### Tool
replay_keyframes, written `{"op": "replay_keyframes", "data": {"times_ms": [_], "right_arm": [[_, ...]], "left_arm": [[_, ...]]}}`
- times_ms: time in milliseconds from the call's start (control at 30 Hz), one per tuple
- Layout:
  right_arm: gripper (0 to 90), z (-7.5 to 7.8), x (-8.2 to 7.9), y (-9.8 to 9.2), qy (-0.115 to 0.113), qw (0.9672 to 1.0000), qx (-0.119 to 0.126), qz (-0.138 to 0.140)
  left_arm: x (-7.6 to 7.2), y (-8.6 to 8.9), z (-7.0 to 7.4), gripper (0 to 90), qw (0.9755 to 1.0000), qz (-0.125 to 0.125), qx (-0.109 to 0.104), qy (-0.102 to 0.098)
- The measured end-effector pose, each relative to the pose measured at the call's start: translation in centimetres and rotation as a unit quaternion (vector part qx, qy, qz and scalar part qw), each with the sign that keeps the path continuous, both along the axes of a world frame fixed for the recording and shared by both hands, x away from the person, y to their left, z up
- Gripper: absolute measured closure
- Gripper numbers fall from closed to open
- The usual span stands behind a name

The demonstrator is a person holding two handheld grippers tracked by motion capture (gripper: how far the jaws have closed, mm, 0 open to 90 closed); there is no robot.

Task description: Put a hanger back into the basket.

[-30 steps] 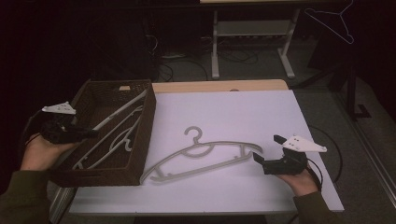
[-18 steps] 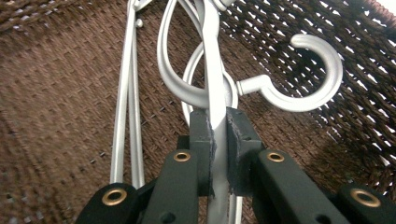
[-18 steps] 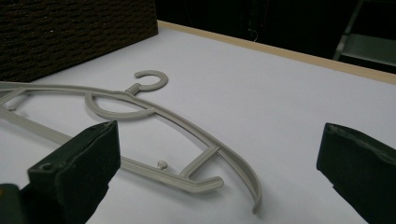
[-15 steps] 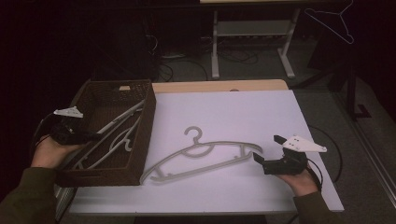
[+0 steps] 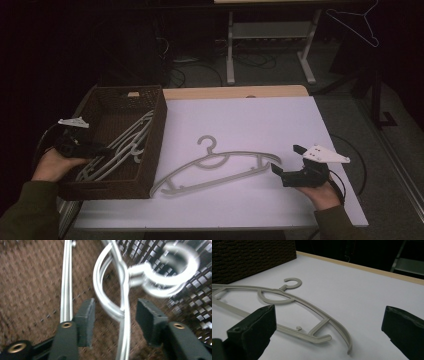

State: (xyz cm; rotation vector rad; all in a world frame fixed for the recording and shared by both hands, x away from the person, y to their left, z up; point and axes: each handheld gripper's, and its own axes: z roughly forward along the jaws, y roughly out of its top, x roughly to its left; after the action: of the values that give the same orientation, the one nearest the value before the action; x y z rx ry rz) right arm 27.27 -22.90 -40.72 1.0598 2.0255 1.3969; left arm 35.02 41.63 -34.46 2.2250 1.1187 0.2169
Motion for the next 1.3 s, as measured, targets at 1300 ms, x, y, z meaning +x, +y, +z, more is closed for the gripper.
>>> {"op": "replay_keyframes", "data": {"times_ms": [1300], "right_arm": [[1.2, 0.9, 0.5, 0.7, -0.004, 0.9996, -0.018, 0.021]], "left_arm": [[-1.6, -20.1, 3.9, 16.2, 0.9798, -0.080, -0.146, -0.112]]}}
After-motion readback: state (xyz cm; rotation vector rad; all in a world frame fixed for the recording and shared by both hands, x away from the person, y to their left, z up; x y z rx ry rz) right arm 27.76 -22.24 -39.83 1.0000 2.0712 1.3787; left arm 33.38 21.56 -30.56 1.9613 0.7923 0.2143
